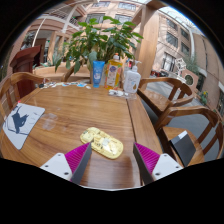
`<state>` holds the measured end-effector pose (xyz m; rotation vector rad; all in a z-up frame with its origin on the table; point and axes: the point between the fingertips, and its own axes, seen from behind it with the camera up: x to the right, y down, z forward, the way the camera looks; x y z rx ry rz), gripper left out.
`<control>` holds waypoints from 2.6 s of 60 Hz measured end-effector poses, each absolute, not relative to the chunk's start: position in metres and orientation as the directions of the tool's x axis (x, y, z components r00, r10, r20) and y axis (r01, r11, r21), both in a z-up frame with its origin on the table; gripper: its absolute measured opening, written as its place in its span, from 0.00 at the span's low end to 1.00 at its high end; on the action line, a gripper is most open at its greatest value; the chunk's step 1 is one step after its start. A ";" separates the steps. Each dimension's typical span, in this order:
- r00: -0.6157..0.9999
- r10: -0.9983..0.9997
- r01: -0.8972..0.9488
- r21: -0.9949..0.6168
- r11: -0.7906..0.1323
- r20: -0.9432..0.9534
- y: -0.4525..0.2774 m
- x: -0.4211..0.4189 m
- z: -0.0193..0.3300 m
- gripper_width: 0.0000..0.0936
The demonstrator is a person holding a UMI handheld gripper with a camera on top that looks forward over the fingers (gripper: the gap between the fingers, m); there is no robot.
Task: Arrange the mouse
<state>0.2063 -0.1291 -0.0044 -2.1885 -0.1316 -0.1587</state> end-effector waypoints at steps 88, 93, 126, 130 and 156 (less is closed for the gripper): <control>0.984 0.147 -0.033 -0.915 -0.402 -0.100 -0.067 -0.096 0.153 0.36; 0.979 0.176 0.004 -0.859 -0.512 -0.100 -0.086 -0.138 0.083 0.36; 0.990 0.137 0.067 -0.797 -0.600 -0.020 -0.147 -0.168 0.043 0.91; 0.992 0.122 0.074 -0.814 -0.576 0.004 -0.164 -0.164 0.062 0.91; 0.995 0.098 0.075 -0.854 -0.515 0.029 -0.284 -0.153 0.131 0.91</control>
